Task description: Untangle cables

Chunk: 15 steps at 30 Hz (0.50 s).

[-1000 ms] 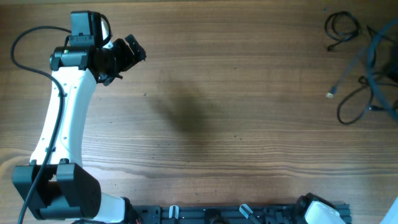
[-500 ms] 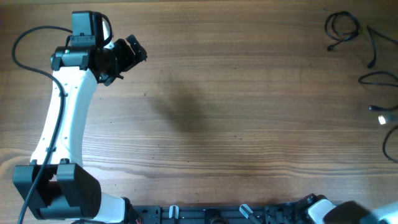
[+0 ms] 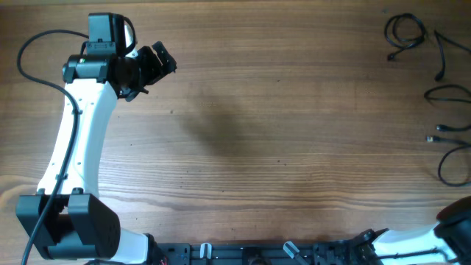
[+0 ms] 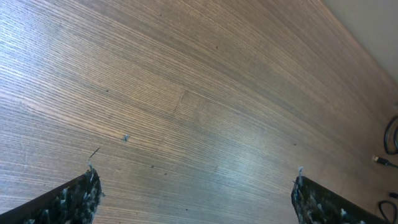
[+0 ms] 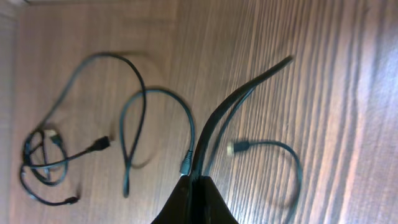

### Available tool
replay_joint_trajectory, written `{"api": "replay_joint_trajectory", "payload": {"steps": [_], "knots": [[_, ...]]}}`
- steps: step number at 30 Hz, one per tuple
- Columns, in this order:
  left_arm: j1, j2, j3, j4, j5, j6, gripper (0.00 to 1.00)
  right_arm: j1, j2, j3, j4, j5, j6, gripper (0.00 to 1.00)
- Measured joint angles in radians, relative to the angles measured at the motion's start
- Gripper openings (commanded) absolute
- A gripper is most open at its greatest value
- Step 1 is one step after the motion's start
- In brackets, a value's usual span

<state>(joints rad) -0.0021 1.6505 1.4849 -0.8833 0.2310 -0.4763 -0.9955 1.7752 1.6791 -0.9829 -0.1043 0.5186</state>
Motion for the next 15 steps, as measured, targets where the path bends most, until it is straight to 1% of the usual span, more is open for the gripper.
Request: {"api": "replay_joint_trajectory", "payload": {"steps": [1, 2, 3, 4, 5, 6, 8, 15], "knots": [[0.000, 0.000, 0.000, 0.000, 0.000, 0.000, 1.00, 0.001, 0.020, 0.000, 0.000, -0.004, -0.002, 0.15], [0.000, 0.000, 0.000, 0.000, 0.000, 0.000, 1.00, 0.002, 0.034, 0.000, 0.000, -0.007, -0.006, 0.38], [0.000, 0.000, 0.000, 0.000, 0.000, 0.000, 1.00, 0.006, 0.051, 0.000, 0.000, -0.010, -0.012, 0.67], [0.000, 0.000, 0.000, 0.000, 0.000, 0.000, 1.00, 0.010, 0.068, 0.000, -0.001, -0.016, -0.011, 0.79], [0.000, 0.000, 0.000, 0.000, 0.000, 0.000, 1.00, 0.016, 0.080, 0.000, 0.000, -0.027, -0.019, 0.84], [0.000, 0.000, 0.000, 0.000, 0.000, 0.000, 1.00, 0.022, 0.088, 0.000, 0.001, -0.037, -0.027, 0.92], [0.000, 0.000, 0.000, 0.000, 0.000, 0.000, 1.00, 0.037, 0.098, 0.000, 0.009, -0.064, -0.050, 1.00], [0.000, 0.000, 0.000, 0.002, 0.000, 0.000, 1.00, 0.108, 0.099, 0.000, 0.028, -0.146, -0.111, 1.00]]}}
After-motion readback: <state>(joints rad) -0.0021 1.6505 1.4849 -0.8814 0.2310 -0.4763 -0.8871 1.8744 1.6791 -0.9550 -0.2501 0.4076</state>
